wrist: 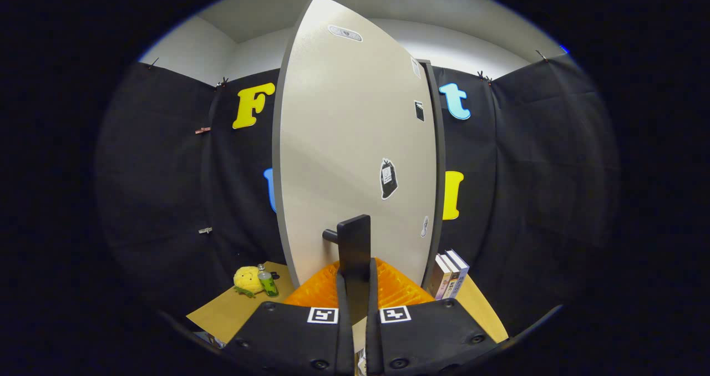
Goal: Open the shoe cabinet door, grab the shoes and put them into the shoe cabinet, then close the shoe cabinet door.
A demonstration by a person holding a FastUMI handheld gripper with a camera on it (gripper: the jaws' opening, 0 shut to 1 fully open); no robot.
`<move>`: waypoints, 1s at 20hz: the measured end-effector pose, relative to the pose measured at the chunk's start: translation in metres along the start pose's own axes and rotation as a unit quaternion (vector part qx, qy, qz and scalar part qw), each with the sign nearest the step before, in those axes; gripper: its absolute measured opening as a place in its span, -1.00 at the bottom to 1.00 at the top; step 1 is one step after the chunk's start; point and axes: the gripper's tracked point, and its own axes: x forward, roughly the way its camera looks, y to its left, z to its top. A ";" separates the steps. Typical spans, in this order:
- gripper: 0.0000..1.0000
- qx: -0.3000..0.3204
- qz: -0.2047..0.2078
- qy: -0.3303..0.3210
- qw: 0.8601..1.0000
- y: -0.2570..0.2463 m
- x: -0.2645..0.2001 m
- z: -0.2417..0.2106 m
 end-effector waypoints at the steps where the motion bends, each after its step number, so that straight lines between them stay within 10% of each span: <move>1: -0.75 0.001 -0.003 -0.002 1.000 -0.005 -0.003 0.001; 20: -0.84 0.033 -0.051 -0.046 0.997 -0.169 -0.047 0.011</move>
